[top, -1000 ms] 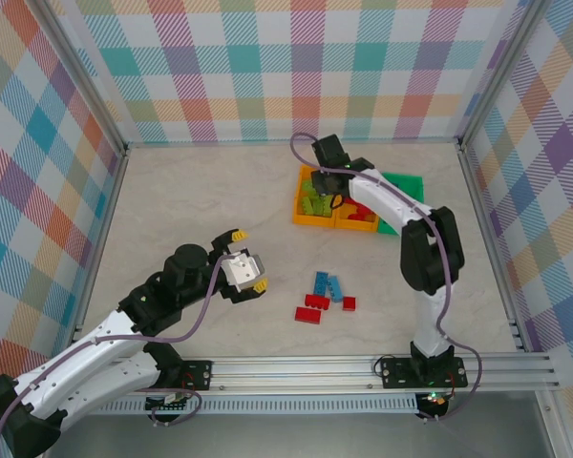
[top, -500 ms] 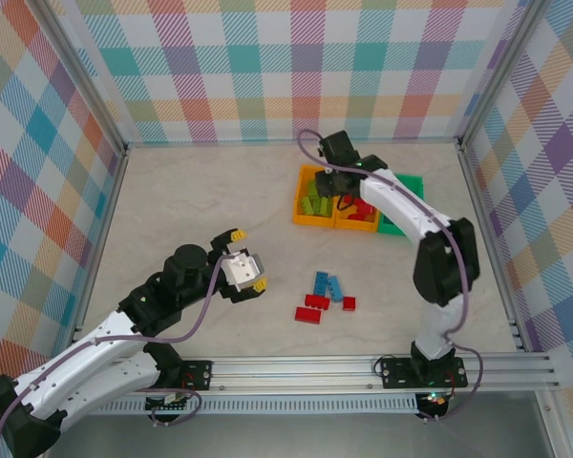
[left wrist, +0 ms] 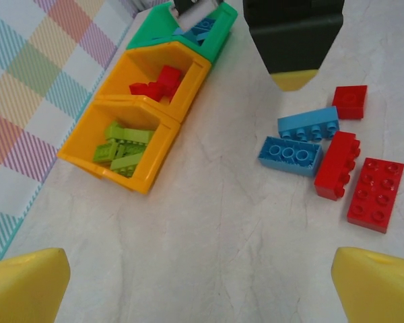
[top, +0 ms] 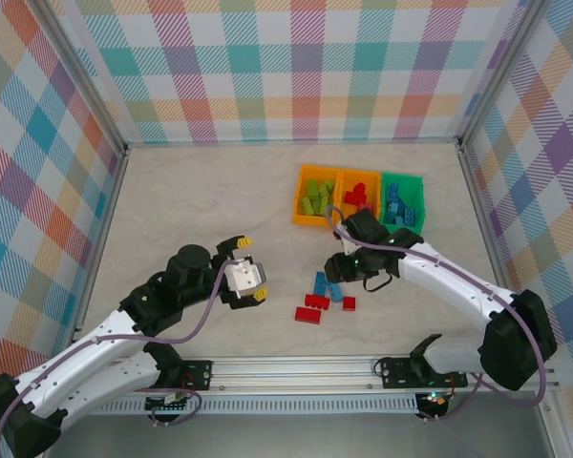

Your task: Sort the legos into containers by color

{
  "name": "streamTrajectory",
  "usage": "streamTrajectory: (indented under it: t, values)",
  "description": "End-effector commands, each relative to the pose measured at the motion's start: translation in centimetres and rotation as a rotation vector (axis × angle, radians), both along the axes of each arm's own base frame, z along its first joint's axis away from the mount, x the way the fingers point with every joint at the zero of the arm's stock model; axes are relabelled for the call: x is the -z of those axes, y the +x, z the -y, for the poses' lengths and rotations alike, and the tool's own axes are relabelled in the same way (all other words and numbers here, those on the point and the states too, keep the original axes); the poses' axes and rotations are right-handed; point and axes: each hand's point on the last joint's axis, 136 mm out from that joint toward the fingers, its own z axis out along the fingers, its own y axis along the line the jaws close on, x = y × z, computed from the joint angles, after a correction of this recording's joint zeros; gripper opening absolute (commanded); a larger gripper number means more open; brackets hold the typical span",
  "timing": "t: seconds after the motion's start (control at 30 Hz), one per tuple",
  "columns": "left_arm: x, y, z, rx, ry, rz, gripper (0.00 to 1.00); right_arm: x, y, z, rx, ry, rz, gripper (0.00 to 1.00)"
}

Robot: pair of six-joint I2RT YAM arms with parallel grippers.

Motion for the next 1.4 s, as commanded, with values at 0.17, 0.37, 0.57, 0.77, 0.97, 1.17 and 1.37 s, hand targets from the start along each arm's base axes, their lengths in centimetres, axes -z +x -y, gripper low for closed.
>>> streamTrajectory:
  t: [0.17, 0.37, 0.57, 0.77, 0.97, 1.17, 1.37]
  values:
    - [1.3, -1.2, 0.2, 0.074, 0.039, -0.038, 1.00, 4.2, -0.5, -1.9, -0.031, -0.036, -0.097, 0.54]
    - [1.5, -1.0, 0.0, 0.065, 0.048, -0.026, 1.00, 7.0, 0.5, -1.2, -0.020, -0.146, -0.057, 0.51]
    - [1.5, -1.0, 0.0, 0.066, 0.050, -0.026, 1.00, 8.3, 0.2, 0.2, -0.015, -0.216, -0.048, 0.49]
    - [1.7, -1.0, 0.0, 0.065, 0.053, -0.026, 1.00, 7.4, -0.1, -0.7, -0.014, -0.161, -0.067, 0.48]
    - [1.7, -1.0, 0.0, 0.067, 0.056, -0.026, 1.00, 4.6, 0.9, -0.9, 0.069, -0.074, 0.040, 0.50]
    - [1.7, -1.1, 0.0, 0.072, 0.054, -0.025, 1.00, 7.2, 1.3, 1.4, 0.076, -0.235, 0.030, 0.57]
    - [1.7, -1.1, -0.1, 0.069, 0.060, -0.024, 1.00, 9.2, 1.3, -0.5, 0.056, -0.192, -0.037, 0.47]
